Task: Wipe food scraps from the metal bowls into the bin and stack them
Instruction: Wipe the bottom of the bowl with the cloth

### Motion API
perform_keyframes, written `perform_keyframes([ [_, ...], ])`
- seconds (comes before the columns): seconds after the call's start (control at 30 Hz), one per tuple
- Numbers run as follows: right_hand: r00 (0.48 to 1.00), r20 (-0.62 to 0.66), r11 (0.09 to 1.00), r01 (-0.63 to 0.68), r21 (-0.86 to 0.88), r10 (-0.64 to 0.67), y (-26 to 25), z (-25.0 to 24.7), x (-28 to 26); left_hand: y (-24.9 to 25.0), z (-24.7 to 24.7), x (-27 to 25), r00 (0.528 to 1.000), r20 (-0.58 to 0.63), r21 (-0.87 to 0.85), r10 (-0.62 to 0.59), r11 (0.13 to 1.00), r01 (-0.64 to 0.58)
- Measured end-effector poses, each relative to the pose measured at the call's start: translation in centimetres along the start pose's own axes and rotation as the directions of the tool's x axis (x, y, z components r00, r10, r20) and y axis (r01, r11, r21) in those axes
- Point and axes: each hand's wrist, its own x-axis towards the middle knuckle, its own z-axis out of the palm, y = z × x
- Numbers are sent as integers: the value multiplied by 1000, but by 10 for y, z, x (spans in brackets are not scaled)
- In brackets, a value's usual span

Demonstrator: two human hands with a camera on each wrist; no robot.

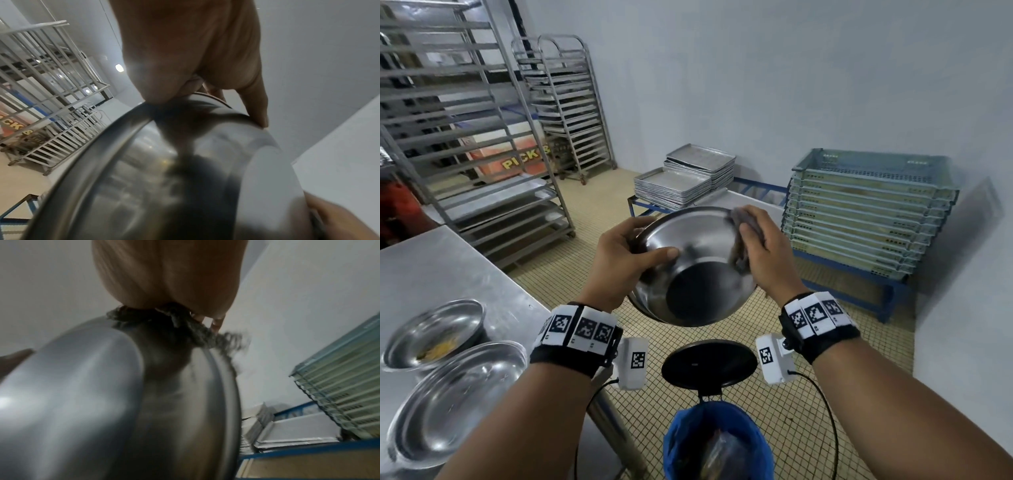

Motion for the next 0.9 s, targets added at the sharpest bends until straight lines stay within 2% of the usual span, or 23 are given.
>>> perform_keyframes([
  [0.07, 999, -6, 999, -41, 31, 42, 4, 0, -2, -4, -4, 1, 1000, -21, -38, -16, 999, 15],
  [0.2, 994, -2, 993, 108, -43, -108, -17, 8, 11, -10, 2, 1, 998, -6, -71, -63, 996, 62],
  [0.27, 990, 10, 988, 142, -68, -142, -19, 9, 18, -9, 0, -1, 998, -22, -111, -67, 992, 64],
  [0.4, 1000, -11, 995, -22, 102, 24, -1, 7, 16, -9, -13, 0, 995, -74, -177, -63, 983, 49],
  [0.47, 999, -27, 997, -20, 72, 22, 2, 11, 14, -11, -18, 0, 997, -51, -116, -54, 992, 48],
  [0.53, 999, -54, 1000, 7, 21, -6, -2, 13, 17, -12, -23, 5, 1000, 15, 70, -25, 997, 24],
  [0.6, 996, -26, 996, 79, -41, -80, -10, 15, 20, -5, -25, 11, 995, 97, 290, -5, 957, -23],
  [0.67, 979, 48, 970, 201, -137, -196, -21, 20, 20, 7, -20, 18, 978, 208, 433, -5, 897, -87],
  [0.77, 950, 91, 927, 311, -210, -298, -33, 28, 19, 19, -7, 25, 940, 342, 480, -7, 861, -169],
  [0.83, 949, 78, 928, 316, -197, -306, -32, 31, 17, 20, -5, 27, 945, 327, 458, -1, 875, -157],
  [0.9, 972, 33, 963, 234, -137, -232, -17, 31, 11, 15, -11, 26, 968, 249, 403, 18, 907, -120],
])
